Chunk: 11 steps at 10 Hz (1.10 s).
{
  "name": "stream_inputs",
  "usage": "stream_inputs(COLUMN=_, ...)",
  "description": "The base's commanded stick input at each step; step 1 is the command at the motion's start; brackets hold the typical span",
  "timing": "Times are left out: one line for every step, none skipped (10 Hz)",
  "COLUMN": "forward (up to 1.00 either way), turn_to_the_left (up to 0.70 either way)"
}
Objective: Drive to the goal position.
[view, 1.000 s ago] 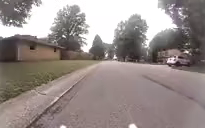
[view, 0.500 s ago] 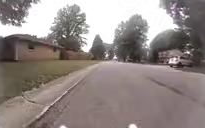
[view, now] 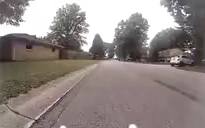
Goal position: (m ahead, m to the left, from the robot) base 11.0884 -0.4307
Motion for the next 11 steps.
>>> stream_inputs(forward=0.7, turn_to_the_left=0.0)
stream_inputs(forward=0.7, turn_to_the_left=0.0)
stream_inputs(forward=0.7, turn_to_the_left=0.0)
stream_inputs(forward=0.7, turn_to_the_left=0.0)
stream_inputs(forward=0.7, turn_to_the_left=0.0)
stream_inputs(forward=0.7, turn_to_the_left=0.0)
stream_inputs(forward=0.7, turn_to_the_left=0.0)
stream_inputs(forward=0.7, turn_to_the_left=0.0)
stream_inputs(forward=0.7, turn_to_the_left=0.0)
stream_inputs(forward=0.7, turn_to_the_left=0.0)
stream_inputs(forward=0.7, turn_to_the_left=0.0)
